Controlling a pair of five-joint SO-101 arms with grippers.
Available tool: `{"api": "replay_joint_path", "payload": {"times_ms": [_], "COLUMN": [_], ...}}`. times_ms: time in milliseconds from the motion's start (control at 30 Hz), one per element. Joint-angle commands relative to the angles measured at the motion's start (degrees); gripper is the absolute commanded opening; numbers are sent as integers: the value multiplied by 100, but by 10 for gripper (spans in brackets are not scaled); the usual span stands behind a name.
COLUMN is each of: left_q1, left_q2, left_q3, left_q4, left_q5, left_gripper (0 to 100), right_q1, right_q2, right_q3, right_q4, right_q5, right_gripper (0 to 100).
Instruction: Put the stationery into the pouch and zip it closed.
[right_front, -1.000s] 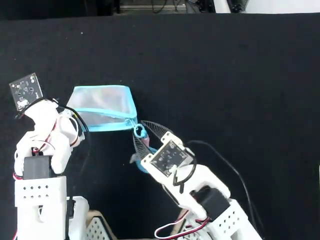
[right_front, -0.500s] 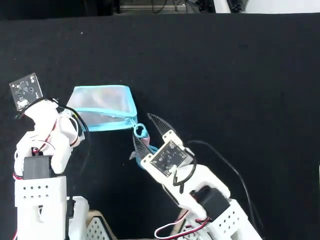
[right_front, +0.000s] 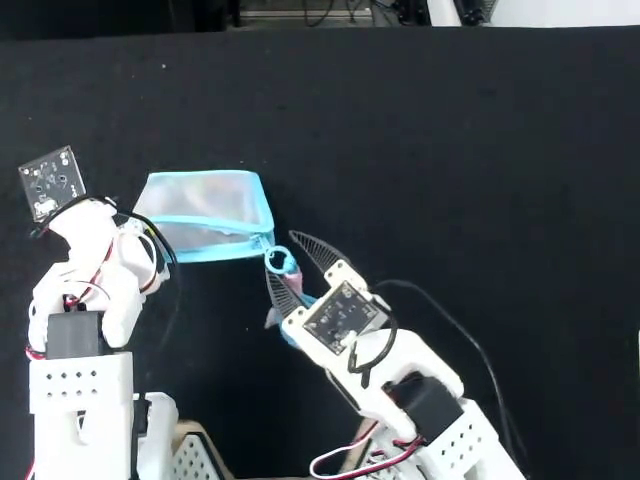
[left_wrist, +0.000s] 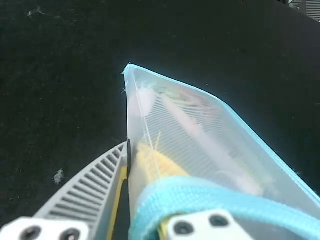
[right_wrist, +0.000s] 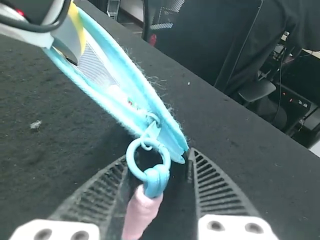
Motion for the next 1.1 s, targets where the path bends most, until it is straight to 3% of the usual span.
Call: {"api": "replay_joint_path", "payload": {"times_ms": [0,167,367,700,967,1067], "left_q1": [-31,-31,-31,-31,-31,-31], "left_q2": [-97,-97,-97,-97,-97,-97], "left_q3": [-110,-110,-110,-110,-110,-110], "left_q4": [-185,-176,-176,-185,-185,-185], "left_q5": [62,62,53,44,44,44], "left_gripper": [33,33,33,33,33,33], "right_q1": [53,53,35,62,35,26], "right_q2": [-4,22,-31,-31,-31,-31], "right_q3": [-356,-303,-347,-479,-365,-259], "right_q4": [35,53,18,53,9,-9], "right_q5": [-44,-53,-26,-9,202,176], "right_gripper": [156,233,172,168,8,10]}}
